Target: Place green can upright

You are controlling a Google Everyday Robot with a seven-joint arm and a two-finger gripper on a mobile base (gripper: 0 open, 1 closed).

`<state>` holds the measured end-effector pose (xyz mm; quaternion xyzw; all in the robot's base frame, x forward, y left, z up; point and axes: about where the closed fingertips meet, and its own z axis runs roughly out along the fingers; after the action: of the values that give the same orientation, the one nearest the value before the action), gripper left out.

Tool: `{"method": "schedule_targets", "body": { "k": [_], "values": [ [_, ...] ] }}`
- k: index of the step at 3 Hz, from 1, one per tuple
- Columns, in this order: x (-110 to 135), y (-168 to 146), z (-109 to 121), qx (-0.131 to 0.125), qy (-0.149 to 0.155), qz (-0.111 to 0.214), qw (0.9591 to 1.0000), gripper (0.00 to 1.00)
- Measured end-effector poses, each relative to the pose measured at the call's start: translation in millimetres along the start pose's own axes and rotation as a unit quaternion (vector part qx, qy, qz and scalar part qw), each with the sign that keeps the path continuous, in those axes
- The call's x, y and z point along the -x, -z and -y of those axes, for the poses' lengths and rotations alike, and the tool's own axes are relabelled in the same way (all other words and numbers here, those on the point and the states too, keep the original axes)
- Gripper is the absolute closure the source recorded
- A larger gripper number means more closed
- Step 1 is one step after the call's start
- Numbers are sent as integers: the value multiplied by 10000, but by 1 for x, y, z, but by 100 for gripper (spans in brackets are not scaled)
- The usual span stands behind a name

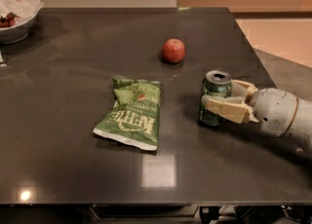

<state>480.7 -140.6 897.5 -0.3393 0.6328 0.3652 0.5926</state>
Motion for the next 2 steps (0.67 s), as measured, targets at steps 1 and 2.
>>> {"method": "schedule_targets", "body": {
  "k": [1,2],
  "values": [
    [-4,0,-3,-70,190,150,9997,83],
    [-9,-2,-4,-113,274,234,9993,61]
  ]
}}
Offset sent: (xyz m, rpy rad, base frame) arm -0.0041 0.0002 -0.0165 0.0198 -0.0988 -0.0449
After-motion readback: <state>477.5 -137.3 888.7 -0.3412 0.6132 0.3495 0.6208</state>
